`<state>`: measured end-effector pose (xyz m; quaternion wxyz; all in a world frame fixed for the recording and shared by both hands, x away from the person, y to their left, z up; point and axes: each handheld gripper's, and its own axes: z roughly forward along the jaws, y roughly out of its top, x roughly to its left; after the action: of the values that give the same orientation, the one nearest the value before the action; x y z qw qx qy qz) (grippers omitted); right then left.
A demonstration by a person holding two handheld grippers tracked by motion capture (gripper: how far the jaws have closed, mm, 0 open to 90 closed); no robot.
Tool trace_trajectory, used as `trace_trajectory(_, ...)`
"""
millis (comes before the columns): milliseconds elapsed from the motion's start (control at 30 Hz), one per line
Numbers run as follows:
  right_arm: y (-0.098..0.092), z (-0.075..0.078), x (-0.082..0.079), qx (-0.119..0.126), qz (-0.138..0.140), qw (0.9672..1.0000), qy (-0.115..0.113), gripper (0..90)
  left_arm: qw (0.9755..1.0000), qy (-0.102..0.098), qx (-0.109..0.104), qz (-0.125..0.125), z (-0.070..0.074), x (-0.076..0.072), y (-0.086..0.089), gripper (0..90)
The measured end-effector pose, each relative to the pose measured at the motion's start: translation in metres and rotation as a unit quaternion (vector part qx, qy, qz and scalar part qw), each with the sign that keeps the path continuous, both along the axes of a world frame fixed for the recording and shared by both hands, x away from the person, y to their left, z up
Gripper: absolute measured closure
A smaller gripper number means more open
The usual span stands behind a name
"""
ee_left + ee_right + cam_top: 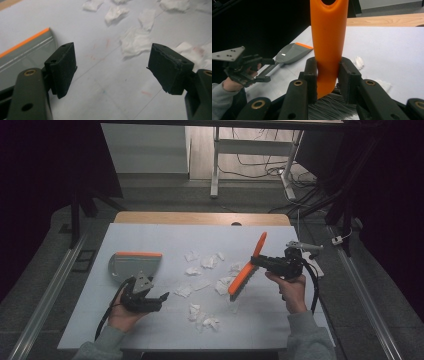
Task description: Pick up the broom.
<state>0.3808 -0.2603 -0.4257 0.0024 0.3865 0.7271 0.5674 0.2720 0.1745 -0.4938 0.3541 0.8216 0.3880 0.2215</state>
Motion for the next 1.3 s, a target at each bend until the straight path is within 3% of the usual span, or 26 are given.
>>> trace_trajectory(67, 0.003, -0.002, 0.000, 0.004, 0.003, 1.0000, -0.001, 69.6, 0.9999, -0.009, 0.005, -0.009, 0.005, 0.001, -0.010, 22.7)
trace_trajectory(133, 0.006, -0.002, -0.001, 0.012, 0.003, 0.9999, -0.005, 69.6, 0.9995, -0.012, -0.009, -0.027, 0.009, 0.002, -0.022, 22.7)
trace_trajectory(300, 0.011, -0.002, -0.004, 0.034, 0.005, 0.9994, -0.011, 69.6, 0.9981, -0.002, -0.030, -0.055, 0.014, 0.005, -0.044, 22.5)
trace_trajectory(533, 0.020, -0.005, -0.006, 0.047, 0.010, 0.9988, -0.012, 69.6, 0.9969, -0.003, -0.034, -0.070, 0.018, 0.009, -0.065, 22.6)
trace_trajectory(700, 0.032, -0.007, -0.011, 0.045, 0.004, 0.9989, -0.015, 69.6, 0.9936, 0.005, -0.060, -0.096, 0.022, 0.012, -0.083, 22.7)
trace_trajectory(1133, 0.042, -0.019, -0.020, 0.056, -0.036, 0.9977, -0.010, 69.6, 0.9885, 0.019, -0.062, -0.136, 0.005, 0.006, -0.119, 25.2)
trace_trajectory(1300, 0.049, -0.021, -0.024, 0.072, -0.022, 0.9972, -0.004, 69.6, 0.9878, 0.018, -0.069, -0.138, 0.002, 0.008, -0.126, 26.8)
